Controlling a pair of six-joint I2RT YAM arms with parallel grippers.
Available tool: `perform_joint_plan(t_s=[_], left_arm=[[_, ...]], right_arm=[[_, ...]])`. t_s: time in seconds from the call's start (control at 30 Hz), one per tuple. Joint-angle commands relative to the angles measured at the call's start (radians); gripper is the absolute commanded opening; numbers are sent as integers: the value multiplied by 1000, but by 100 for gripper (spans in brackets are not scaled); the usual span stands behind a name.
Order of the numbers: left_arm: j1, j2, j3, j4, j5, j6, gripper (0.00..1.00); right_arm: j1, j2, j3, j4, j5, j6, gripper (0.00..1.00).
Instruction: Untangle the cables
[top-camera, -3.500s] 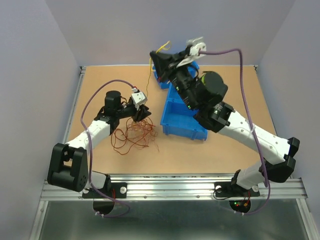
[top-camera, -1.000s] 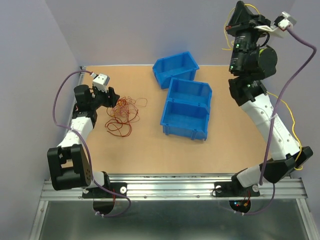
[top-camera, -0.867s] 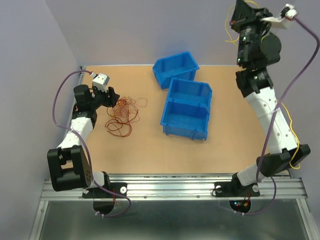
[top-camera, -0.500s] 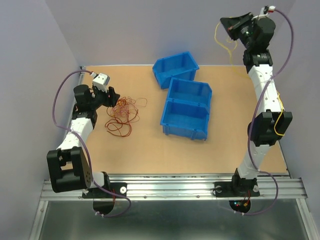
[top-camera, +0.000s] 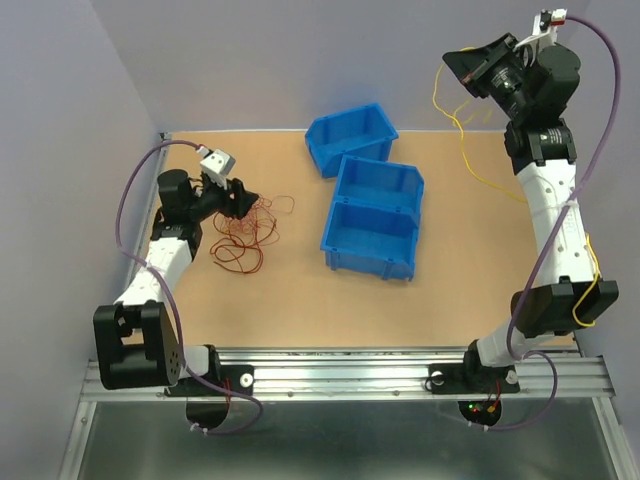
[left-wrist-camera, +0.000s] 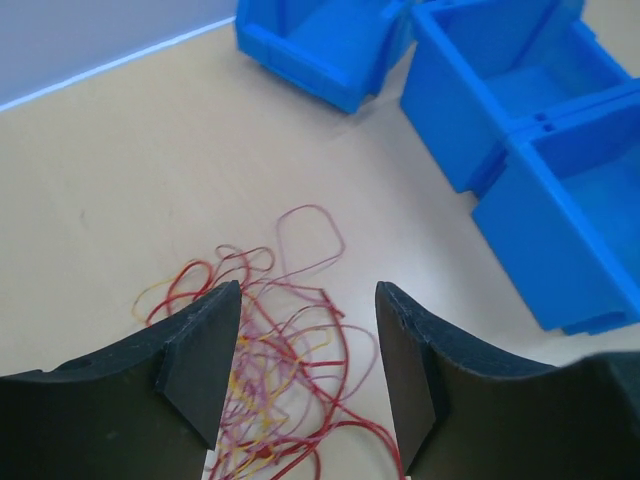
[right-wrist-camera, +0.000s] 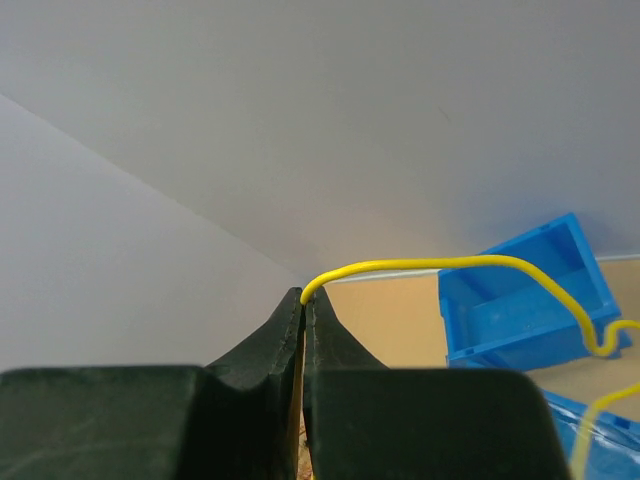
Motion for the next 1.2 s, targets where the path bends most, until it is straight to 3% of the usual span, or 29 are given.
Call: perform_joint_plan(t_s=[0.0,0.2,0.33,0.47,0.6,0.8,0.87,0.9,1.03,1.17], left_arm=[[-102,-105,48,38,101,-13,68],[-248,-229,51,124,124,-80,79],[-285,-257,62,259,251,-249,89],[-372,-219,120,359,305,-370,89],[-457,-144,160,437,291,-520,88],[-558,-30,101,834,277,-746,89],[-578,14,102,868,256,-794,90],[-587,45,111,900,239,-817,99],[-589,70,56,1114,155,-956,99],[-589,67,35,1167,89,-1016,99]], right_arm=[[71,-36,-59,-2,62,-99,1],[278,-109,-122,-2,208,-208,1],[411,-115,-139,8,263,-262,1],[502,-144,-203,96,329,-297,1],[561,-191,-315,224,375,-320,1],[608,-227,-407,370,452,-343,1],[619,-236,-444,403,464,-351,1],[630,-242,-453,424,480,-363,1],[645,-256,-482,459,510,-377,1],[659,-270,-504,481,523,-386,1]])
